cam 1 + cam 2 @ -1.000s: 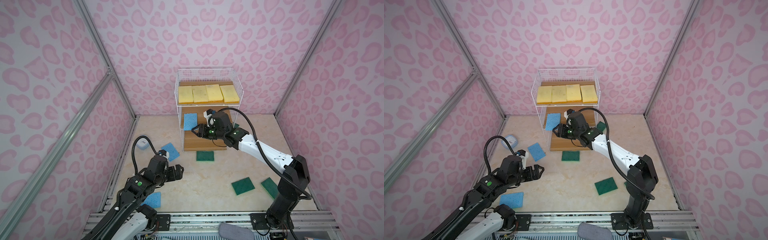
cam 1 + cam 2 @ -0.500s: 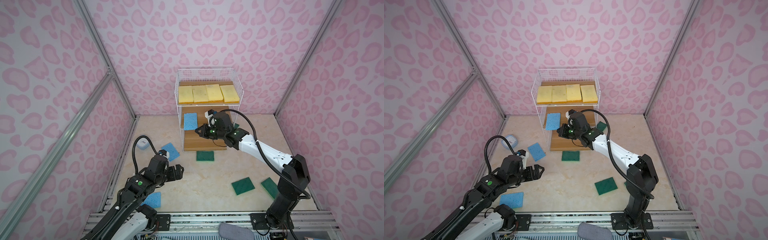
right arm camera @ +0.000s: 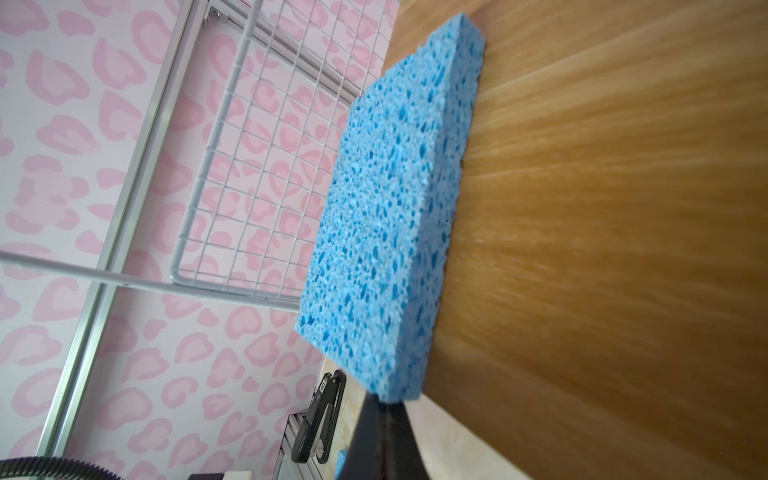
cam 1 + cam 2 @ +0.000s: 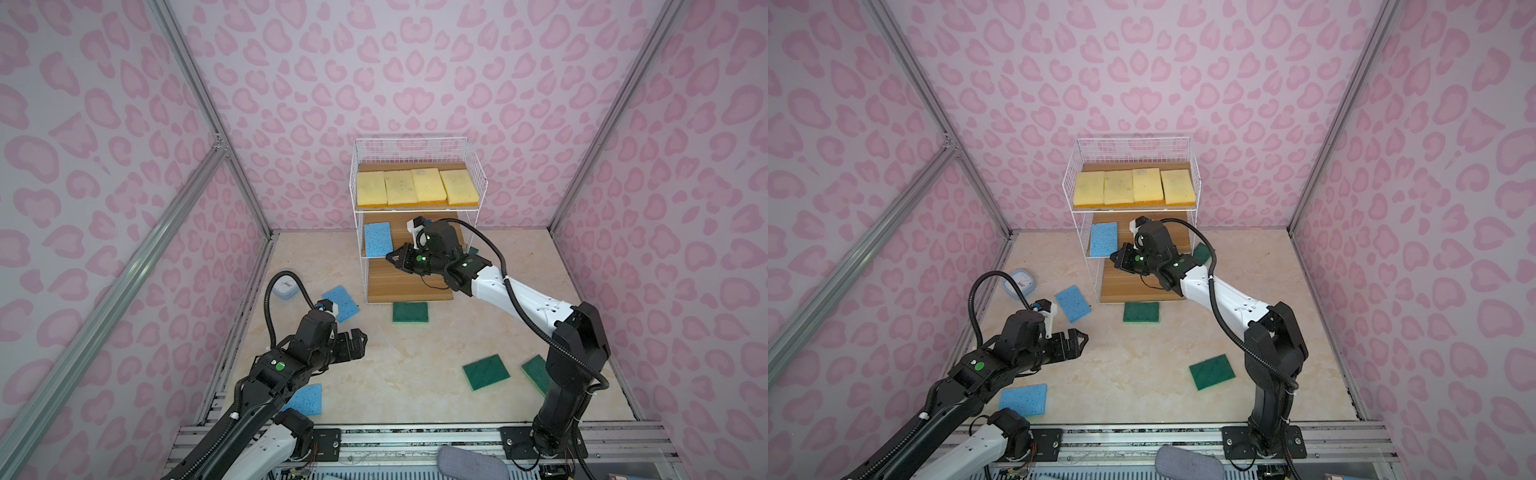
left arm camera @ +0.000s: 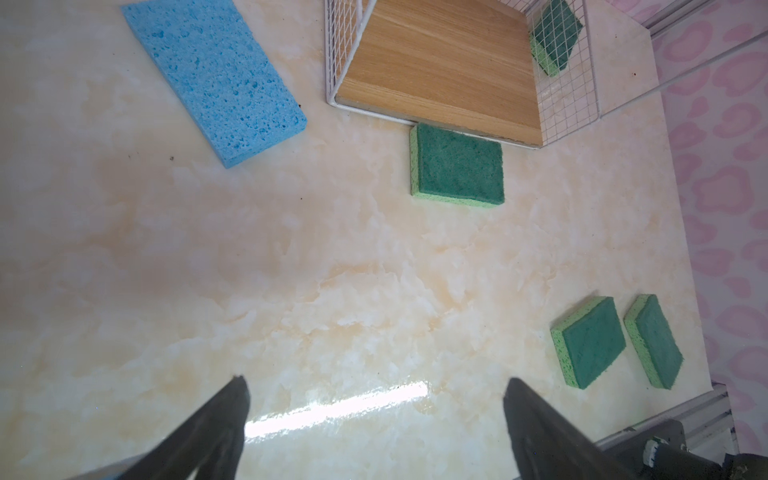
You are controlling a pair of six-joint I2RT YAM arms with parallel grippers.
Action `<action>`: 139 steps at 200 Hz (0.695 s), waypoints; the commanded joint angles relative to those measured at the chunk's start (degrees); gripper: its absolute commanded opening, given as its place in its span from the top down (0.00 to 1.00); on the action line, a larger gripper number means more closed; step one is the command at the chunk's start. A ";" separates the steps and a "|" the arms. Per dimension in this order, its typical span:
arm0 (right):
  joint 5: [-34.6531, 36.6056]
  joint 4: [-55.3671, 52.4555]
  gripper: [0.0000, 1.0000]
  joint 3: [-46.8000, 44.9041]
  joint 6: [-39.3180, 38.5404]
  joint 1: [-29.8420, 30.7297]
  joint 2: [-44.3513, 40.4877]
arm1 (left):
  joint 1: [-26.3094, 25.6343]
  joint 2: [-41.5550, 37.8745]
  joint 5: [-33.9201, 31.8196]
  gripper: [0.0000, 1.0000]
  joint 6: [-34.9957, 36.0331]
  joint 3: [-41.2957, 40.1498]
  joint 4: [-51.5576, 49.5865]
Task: Arrange cleaning sponges on a shelf
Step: Move the cleaning sponge to the shelf.
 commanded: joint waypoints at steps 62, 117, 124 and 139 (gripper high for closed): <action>-3.01 4.85 0.86 -0.66 1.86 0.16 -0.15 | 1.73 2.75 -1.72 0.04 -0.77 1.44 2.17; -3.39 4.85 0.49 -8.49 -0.67 1.86 -6.23 | 8.86 10.70 -1.41 0.18 -3.17 1.49 8.39; -3.27 5.07 0.47 -9.93 -0.80 1.99 -7.32 | 9.47 12.12 -1.27 0.21 -3.66 1.26 9.58; -3.34 5.48 0.45 -12.81 -1.12 2.36 -9.57 | 10.65 15.91 -1.39 0.29 -4.63 0.89 12.19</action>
